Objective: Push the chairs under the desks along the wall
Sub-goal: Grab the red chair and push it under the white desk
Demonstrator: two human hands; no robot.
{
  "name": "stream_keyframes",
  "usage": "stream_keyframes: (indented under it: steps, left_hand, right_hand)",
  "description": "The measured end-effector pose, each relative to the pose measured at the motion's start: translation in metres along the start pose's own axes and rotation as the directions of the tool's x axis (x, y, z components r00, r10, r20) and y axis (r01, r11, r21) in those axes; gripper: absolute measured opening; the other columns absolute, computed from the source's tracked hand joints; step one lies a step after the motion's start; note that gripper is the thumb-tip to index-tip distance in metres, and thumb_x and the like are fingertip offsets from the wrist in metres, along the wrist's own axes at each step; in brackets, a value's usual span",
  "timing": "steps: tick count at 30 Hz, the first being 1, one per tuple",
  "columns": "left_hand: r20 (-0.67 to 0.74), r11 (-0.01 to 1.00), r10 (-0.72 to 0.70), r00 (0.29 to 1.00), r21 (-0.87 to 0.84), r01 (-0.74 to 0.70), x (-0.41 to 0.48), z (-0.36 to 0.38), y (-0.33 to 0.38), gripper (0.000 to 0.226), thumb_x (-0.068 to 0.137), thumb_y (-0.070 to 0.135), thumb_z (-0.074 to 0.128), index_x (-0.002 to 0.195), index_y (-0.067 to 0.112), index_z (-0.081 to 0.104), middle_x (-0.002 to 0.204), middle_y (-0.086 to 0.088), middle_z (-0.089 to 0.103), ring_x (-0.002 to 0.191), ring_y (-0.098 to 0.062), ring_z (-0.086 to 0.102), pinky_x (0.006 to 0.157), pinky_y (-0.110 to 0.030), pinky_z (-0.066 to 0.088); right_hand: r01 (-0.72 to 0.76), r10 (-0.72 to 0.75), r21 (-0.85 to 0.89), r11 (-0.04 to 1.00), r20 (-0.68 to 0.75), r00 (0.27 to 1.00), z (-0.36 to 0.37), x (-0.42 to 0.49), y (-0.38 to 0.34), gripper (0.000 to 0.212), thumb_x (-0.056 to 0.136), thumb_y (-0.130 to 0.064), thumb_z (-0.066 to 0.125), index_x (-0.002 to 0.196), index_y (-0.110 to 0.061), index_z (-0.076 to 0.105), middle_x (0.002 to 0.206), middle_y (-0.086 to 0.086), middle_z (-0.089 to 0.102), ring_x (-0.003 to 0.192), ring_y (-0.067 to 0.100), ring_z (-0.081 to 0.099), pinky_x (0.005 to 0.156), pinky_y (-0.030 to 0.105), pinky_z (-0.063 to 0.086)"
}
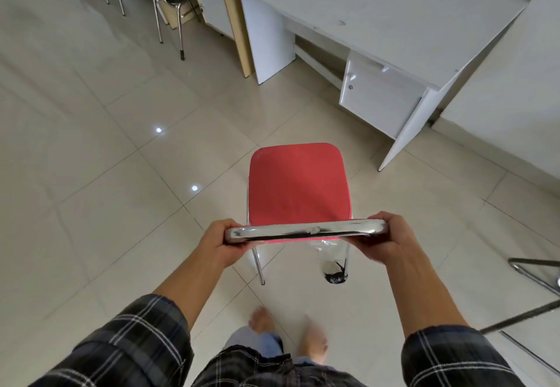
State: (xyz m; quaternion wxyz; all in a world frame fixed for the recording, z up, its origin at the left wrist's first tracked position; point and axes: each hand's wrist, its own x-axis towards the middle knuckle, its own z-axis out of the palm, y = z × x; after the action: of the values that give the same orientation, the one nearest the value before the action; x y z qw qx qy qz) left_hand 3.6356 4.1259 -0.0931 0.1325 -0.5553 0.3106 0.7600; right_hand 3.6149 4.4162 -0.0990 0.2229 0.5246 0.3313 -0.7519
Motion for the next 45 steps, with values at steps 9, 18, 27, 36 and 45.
stream_keyframes:
  steps: [9,18,27,36,45]
  left_hand:
    - [0.023,0.996,0.042,0.999,0.073,-0.044,0.027,0.033,0.069,0.011,0.086,-0.009,0.039,0.090,-0.005,0.048,0.104,-0.025,0.049,0.112,-0.052,0.046,0.103,-0.064,0.039]
    - [0.054,0.993,0.023,0.998,0.117,-0.029,0.066,0.070,0.169,0.016,0.086,-0.010,0.035,0.094,-0.007,0.048,0.103,-0.026,0.051,0.095,-0.052,0.052,0.087,-0.064,0.044]
    - [0.045,0.981,0.071,0.996,0.177,-0.078,0.111,0.126,0.261,0.017,0.086,-0.007,0.036,0.097,-0.008,0.048,0.118,-0.029,0.046,0.117,-0.057,0.044,0.099,-0.065,0.042]
    - [0.041,0.978,0.069,0.997,0.197,-0.076,0.184,0.249,0.374,0.033,0.086,-0.005,0.035,0.118,-0.011,0.042,0.125,-0.033,0.043,0.115,-0.063,0.042,0.099,-0.065,0.043]
    - [0.064,0.996,0.034,0.997,0.079,-0.039,0.233,0.356,0.461,0.020,0.084,-0.010,0.035,0.096,-0.005,0.050,0.097,-0.024,0.055,0.082,-0.041,0.058,0.038,-0.048,0.054]
  right_hand:
    - [0.046,-0.046,0.022,0.999,0.020,0.999,0.061,0.014,-0.012,0.058,0.066,0.006,0.046,0.123,0.014,0.051,0.130,0.035,0.055,0.118,0.055,0.054,0.076,0.065,0.051]
    - [0.051,-0.052,0.104,0.993,-0.001,0.999,0.161,0.049,-0.024,0.059,0.070,0.007,0.048,0.128,0.012,0.052,0.134,0.034,0.056,0.119,0.054,0.056,0.095,0.065,0.050]
    - [0.085,-0.089,0.143,0.986,0.021,0.996,0.256,0.080,-0.061,0.069,0.065,0.005,0.048,0.133,0.015,0.049,0.136,0.037,0.053,0.119,0.057,0.054,0.061,0.067,0.058]
    - [0.059,-0.070,0.180,0.982,0.058,0.996,0.387,0.148,-0.170,0.054,0.087,0.000,0.043,0.140,0.012,0.043,0.138,0.035,0.051,0.123,0.054,0.052,0.073,0.066,0.052]
    - [0.079,-0.085,0.105,0.991,0.059,0.995,0.493,0.205,-0.267,0.033,0.063,0.003,0.051,0.096,0.006,0.056,0.106,0.026,0.058,0.110,0.044,0.057,0.102,0.060,0.048]
